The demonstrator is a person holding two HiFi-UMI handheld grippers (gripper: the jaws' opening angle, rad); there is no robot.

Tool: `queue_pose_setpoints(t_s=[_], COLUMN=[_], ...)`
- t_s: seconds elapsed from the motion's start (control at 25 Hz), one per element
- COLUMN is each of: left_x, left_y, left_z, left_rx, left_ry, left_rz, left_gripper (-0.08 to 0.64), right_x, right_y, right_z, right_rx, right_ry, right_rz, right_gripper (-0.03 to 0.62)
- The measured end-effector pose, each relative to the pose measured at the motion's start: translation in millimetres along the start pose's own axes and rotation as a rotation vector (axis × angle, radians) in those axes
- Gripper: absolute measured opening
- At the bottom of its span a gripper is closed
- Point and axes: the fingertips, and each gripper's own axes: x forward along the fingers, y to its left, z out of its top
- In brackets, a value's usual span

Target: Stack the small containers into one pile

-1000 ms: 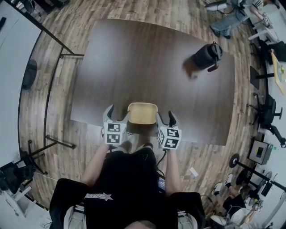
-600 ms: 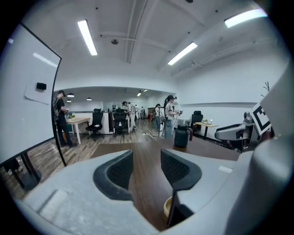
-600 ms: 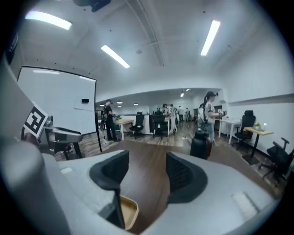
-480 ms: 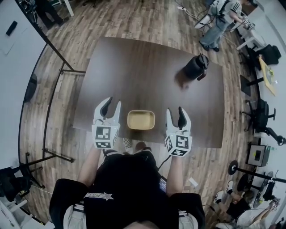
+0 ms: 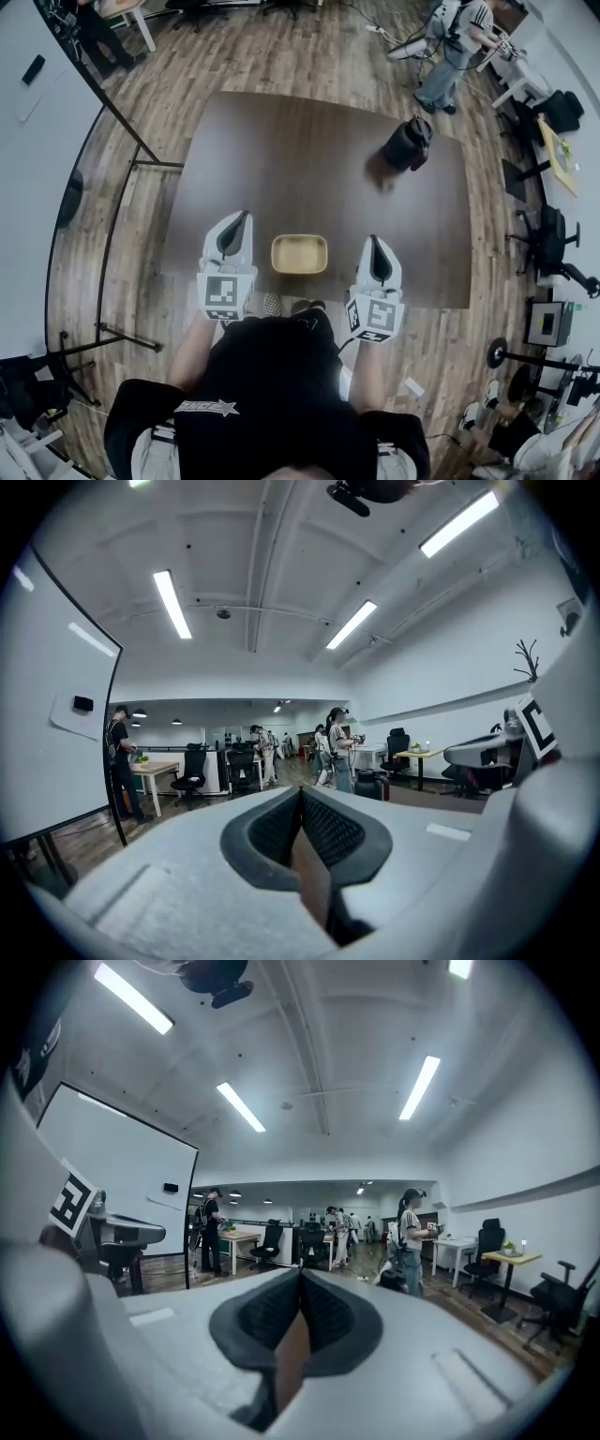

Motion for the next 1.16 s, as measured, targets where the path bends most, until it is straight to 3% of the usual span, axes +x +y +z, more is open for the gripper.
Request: queue_pose_setpoints(t_s=[1.16], left_x=[12], left_y=[-4], left_z=[-7], left_rx=[0.005], left_ry=[0.021], left_rz=[-0.014], left_gripper=[0.011], right_x=[14], right_y=[5], right_z=[0], right_rx=[0.011], right_ry=[0.009], right_rz=[0.037], right_gripper=[0.005])
